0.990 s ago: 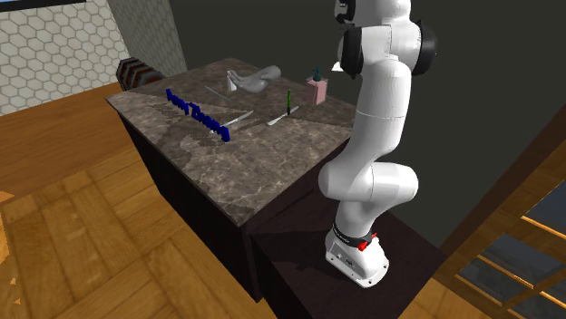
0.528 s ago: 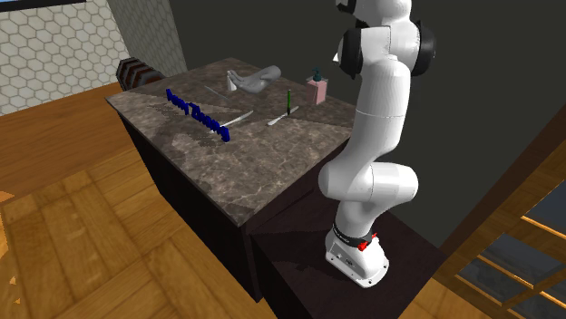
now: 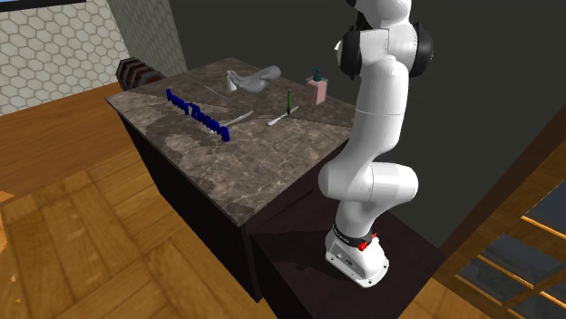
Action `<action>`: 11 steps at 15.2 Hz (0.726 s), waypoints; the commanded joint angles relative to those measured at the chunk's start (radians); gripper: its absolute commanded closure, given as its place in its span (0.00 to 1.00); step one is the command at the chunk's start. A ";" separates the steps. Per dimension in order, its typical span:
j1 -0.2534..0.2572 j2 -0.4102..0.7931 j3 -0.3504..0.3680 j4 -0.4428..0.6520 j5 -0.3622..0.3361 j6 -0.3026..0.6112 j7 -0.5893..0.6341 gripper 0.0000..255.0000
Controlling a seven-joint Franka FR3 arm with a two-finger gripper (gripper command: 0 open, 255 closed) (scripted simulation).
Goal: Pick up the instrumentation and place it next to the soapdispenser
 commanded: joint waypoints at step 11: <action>0.133 -0.362 0.079 -0.472 -0.070 0.104 0.208 1.00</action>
